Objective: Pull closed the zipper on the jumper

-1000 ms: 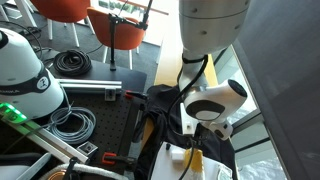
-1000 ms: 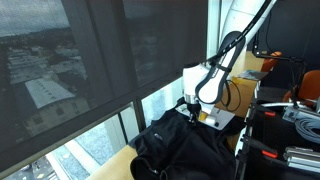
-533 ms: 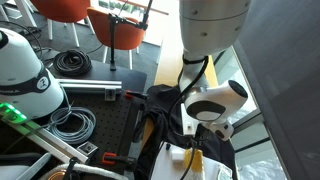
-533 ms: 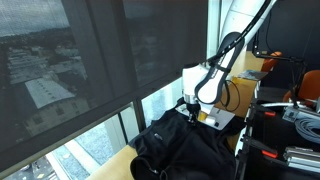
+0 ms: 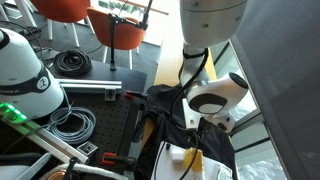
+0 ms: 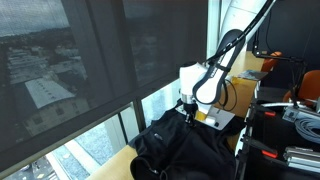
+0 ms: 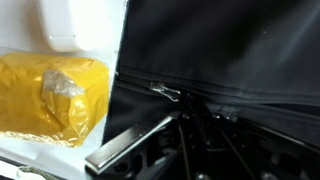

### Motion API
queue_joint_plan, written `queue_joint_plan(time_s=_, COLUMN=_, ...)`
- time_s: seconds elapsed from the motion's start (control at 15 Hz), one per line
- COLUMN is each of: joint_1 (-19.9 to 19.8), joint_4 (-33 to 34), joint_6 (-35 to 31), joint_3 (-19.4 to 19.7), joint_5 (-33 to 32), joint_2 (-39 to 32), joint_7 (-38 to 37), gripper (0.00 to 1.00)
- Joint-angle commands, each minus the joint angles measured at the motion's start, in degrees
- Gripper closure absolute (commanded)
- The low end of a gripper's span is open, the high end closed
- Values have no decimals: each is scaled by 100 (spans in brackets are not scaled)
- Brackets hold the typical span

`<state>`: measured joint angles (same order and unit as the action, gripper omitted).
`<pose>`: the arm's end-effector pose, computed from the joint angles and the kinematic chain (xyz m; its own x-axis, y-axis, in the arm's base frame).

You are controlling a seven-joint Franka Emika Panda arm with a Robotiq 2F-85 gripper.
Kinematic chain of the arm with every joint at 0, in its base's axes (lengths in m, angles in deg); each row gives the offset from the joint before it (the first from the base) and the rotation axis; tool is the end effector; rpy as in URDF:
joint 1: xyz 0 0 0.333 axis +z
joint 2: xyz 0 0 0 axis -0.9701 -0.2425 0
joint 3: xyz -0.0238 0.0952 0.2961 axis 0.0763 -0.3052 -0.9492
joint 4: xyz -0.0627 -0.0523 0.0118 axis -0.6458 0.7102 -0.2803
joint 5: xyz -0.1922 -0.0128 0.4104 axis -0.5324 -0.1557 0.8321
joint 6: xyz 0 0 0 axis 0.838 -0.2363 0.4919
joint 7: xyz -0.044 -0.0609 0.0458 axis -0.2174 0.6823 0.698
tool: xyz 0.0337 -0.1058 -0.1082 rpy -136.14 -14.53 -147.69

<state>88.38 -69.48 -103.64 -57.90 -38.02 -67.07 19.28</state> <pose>0.6276 0.0764 -0.0520 0.9907 0.1349 0.0198 0.1322 -0.9856 0.1051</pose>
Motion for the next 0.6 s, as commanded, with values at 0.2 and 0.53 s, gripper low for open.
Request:
queue_joint_plan(time_s=0.2, joint_1=455, joint_4=127, joint_6=567, joint_3=-2, joint_5=-70, joint_2=242, joint_7=-428, gripper=98)
queue_joint_plan(time_s=0.53, joint_1=722, joint_4=453, joint_6=1097, joint_3=-116, joint_5=-96, joint_2=205, joint_7=-677, gripper=98)
